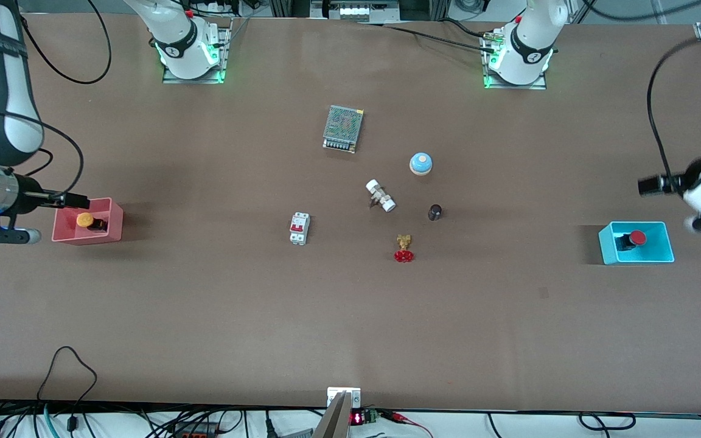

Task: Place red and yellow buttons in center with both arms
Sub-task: 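Lower the right gripper to the yellow button while the left gripper reaches the red button, then close the right gripper on the yellow button while the left gripper grips the red button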

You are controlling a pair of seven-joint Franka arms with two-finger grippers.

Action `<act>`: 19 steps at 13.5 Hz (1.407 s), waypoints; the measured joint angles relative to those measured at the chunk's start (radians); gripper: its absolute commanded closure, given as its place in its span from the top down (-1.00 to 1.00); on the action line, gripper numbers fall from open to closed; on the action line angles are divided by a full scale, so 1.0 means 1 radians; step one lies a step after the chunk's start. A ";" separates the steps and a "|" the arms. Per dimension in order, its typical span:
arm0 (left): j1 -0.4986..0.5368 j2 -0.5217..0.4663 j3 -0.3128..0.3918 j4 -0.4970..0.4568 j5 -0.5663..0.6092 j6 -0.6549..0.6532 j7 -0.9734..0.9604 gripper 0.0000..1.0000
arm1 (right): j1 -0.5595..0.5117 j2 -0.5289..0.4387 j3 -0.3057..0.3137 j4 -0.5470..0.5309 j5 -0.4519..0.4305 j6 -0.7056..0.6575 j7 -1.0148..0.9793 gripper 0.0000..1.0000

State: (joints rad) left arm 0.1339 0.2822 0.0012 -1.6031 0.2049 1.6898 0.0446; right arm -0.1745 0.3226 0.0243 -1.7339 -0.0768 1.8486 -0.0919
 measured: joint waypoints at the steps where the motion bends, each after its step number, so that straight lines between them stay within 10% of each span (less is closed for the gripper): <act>1: 0.026 0.041 0.000 -0.001 0.004 0.050 0.010 1.00 | -0.009 0.005 0.000 -0.028 -0.002 0.037 -0.017 1.00; 11: 0.183 0.134 -0.003 -0.343 0.005 0.747 0.172 1.00 | -0.049 0.115 0.000 -0.091 -0.089 0.191 -0.113 1.00; 19: 0.197 0.183 -0.005 -0.383 0.005 0.835 0.175 0.99 | -0.078 0.195 -0.001 -0.091 -0.089 0.257 -0.164 1.00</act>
State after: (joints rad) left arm 0.3307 0.4650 -0.0035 -1.9857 0.2099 2.5246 0.2197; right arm -0.2524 0.5175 0.0236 -1.8252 -0.1657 2.1056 -0.2563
